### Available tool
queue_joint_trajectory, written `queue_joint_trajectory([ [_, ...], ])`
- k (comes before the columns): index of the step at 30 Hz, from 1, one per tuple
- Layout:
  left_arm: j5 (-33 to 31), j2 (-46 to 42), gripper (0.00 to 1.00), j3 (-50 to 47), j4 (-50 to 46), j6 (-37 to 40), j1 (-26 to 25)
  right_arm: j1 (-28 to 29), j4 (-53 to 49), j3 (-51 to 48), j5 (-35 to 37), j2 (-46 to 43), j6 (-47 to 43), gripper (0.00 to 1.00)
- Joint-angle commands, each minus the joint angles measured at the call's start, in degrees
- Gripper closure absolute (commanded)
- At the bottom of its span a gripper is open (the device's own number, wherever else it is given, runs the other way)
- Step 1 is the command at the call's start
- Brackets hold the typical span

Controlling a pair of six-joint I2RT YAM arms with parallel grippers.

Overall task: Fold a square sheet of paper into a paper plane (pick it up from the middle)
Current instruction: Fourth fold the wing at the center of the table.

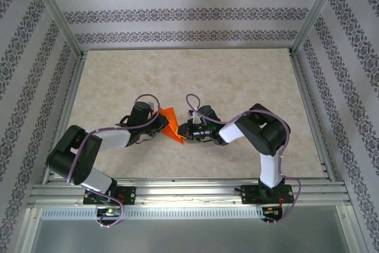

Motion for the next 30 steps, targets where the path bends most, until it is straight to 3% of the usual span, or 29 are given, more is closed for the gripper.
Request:
queue_joint_trajectory([
  [1,3.5,1.4,0.98,1.3,7.3,1.2,0.8,-1.0,-1.4,-0.3,0.4,1.6,0.4,1.00],
  [9,5.9,8.2,1.00,2.1,15.3,-3.1,1.1,-1.3,-1.3,-0.8,0.3,1.3,0.2,1.00],
  [17,2.8,7.9,1.00,0.7,12.5,-2.8,1.5,-1.5,-1.0,-1.1,0.5,1.3,0.8,1.00],
  [30,3.3,9.5,0.99,0.7,11.4,-1.9,2.0,-1.7,-0.9,-1.0,0.1,1.4,1.3,1.00],
])
